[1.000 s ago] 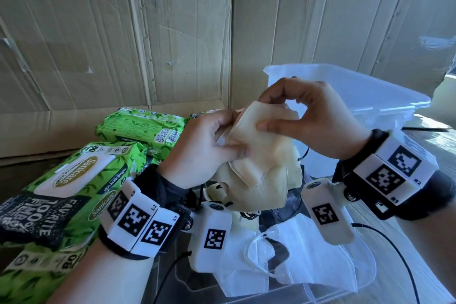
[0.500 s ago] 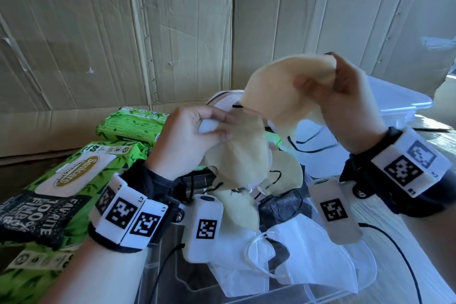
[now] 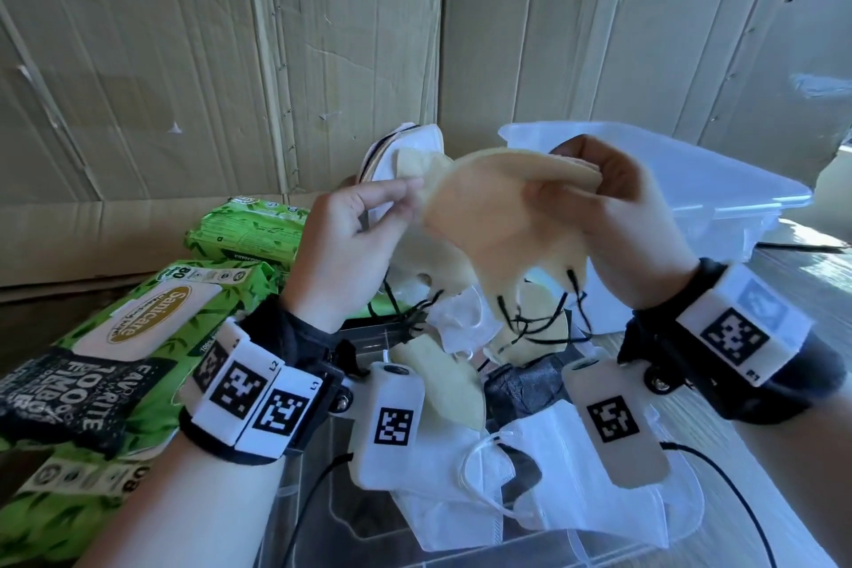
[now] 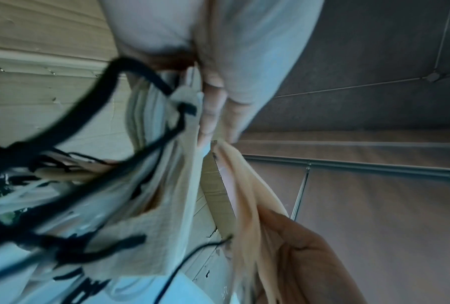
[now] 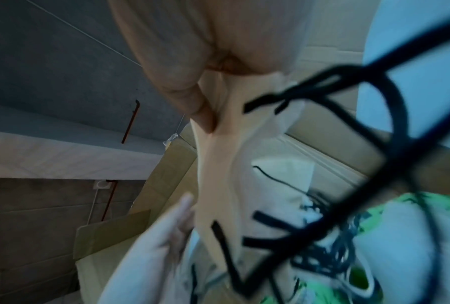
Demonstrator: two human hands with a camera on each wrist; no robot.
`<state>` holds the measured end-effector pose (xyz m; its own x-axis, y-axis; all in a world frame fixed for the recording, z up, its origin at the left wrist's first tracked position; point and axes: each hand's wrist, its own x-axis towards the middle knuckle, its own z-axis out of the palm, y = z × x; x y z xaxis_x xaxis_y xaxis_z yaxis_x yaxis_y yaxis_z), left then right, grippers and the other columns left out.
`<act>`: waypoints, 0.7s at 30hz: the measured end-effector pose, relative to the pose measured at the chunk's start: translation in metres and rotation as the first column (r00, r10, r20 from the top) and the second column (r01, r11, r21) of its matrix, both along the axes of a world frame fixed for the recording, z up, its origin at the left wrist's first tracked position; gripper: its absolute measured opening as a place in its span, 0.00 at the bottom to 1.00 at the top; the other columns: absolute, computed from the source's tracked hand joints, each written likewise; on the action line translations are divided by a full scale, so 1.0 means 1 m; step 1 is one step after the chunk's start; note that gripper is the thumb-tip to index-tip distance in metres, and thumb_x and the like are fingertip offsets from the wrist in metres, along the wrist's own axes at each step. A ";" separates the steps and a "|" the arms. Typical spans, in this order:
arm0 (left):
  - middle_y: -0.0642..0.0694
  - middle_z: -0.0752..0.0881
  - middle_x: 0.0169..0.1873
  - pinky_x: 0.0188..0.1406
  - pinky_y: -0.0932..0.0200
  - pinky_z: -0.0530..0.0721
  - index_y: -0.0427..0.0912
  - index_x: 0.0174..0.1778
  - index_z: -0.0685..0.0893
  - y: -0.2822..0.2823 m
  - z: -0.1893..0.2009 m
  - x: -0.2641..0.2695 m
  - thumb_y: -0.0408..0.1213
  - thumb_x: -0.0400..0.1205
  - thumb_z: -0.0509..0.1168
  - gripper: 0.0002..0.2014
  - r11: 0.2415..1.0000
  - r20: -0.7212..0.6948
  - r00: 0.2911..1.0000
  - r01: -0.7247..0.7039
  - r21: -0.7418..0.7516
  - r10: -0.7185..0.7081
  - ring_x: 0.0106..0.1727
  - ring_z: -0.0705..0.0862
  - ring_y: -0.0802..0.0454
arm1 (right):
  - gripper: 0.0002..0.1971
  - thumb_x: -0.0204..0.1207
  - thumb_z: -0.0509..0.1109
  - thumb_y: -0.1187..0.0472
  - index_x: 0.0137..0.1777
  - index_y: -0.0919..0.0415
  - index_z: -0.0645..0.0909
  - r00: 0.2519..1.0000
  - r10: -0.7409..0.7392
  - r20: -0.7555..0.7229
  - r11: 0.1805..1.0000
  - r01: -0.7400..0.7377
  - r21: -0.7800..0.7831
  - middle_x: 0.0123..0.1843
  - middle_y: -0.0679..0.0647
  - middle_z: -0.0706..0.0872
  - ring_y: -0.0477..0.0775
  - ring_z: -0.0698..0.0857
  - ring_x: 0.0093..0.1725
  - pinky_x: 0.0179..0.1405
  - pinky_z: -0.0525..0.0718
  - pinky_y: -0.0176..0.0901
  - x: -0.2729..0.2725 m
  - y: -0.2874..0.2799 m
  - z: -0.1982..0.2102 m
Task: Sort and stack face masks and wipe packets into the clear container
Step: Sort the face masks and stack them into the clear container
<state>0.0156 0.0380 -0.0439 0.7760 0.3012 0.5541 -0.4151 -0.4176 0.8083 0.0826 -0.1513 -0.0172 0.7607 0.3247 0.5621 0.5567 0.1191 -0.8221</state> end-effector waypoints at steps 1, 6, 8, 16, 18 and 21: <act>0.48 0.84 0.40 0.52 0.63 0.75 0.42 0.39 0.87 -0.002 0.001 -0.002 0.53 0.78 0.67 0.16 0.999 0.011 0.999 0.050 -0.015 -0.050 0.44 0.81 0.62 | 0.06 0.62 0.68 0.65 0.32 0.55 0.73 1.000 0.001 -0.016 1.000 0.000 0.016 0.28 0.48 0.75 0.47 0.71 0.30 0.28 0.67 0.38 -0.001 0.004 -0.002; 0.52 0.84 0.33 0.47 0.62 0.74 0.32 0.35 0.85 -0.013 0.003 -0.007 0.47 0.75 0.68 0.18 0.993 0.111 0.987 0.117 -0.032 -0.112 0.39 0.79 0.58 | 0.06 0.63 0.68 0.60 0.37 0.57 0.72 0.996 0.053 -0.078 0.999 -0.053 -0.005 0.30 0.48 0.75 0.45 0.73 0.30 0.26 0.70 0.35 -0.008 0.018 -0.009; 0.44 0.80 0.33 0.42 0.57 0.71 0.26 0.36 0.83 -0.013 0.002 -0.007 0.49 0.72 0.70 0.23 0.995 0.128 0.990 0.064 -0.073 -0.054 0.37 0.73 0.53 | 0.11 0.60 0.71 0.61 0.39 0.58 0.72 0.995 0.060 -0.078 0.992 -0.068 -0.105 0.33 0.54 0.77 0.50 0.75 0.31 0.27 0.71 0.40 -0.010 0.018 -0.011; 0.29 0.84 0.34 0.41 0.57 0.76 0.28 0.35 0.87 -0.014 -0.001 -0.004 0.46 0.73 0.66 0.20 0.990 0.112 0.993 -0.063 0.130 0.048 0.41 0.78 0.43 | 0.15 0.64 0.79 0.69 0.39 0.51 0.79 0.999 0.003 0.054 0.973 0.010 -0.229 0.31 0.52 0.86 0.53 0.81 0.32 0.31 0.80 0.49 -0.013 0.017 0.003; 0.31 0.82 0.30 0.43 0.66 0.73 0.27 0.35 0.86 -0.016 -0.002 -0.005 0.44 0.74 0.67 0.19 0.986 0.081 0.997 -0.033 0.165 0.020 0.40 0.77 0.50 | 0.14 0.64 0.79 0.69 0.37 0.50 0.80 0.998 -0.003 0.067 0.959 0.022 -0.284 0.33 0.58 0.87 0.55 0.81 0.33 0.36 0.83 0.60 -0.013 0.020 0.001; 0.44 0.80 0.29 0.47 0.72 0.71 0.39 0.37 0.88 -0.015 -0.001 -0.005 0.48 0.75 0.70 0.14 0.995 0.029 0.999 0.022 0.099 -0.025 0.39 0.78 0.64 | 0.15 0.61 0.80 0.70 0.39 0.52 0.80 0.997 0.073 -0.011 0.959 -0.073 -0.275 0.31 0.61 0.84 0.54 0.79 0.32 0.34 0.81 0.53 -0.013 0.017 0.000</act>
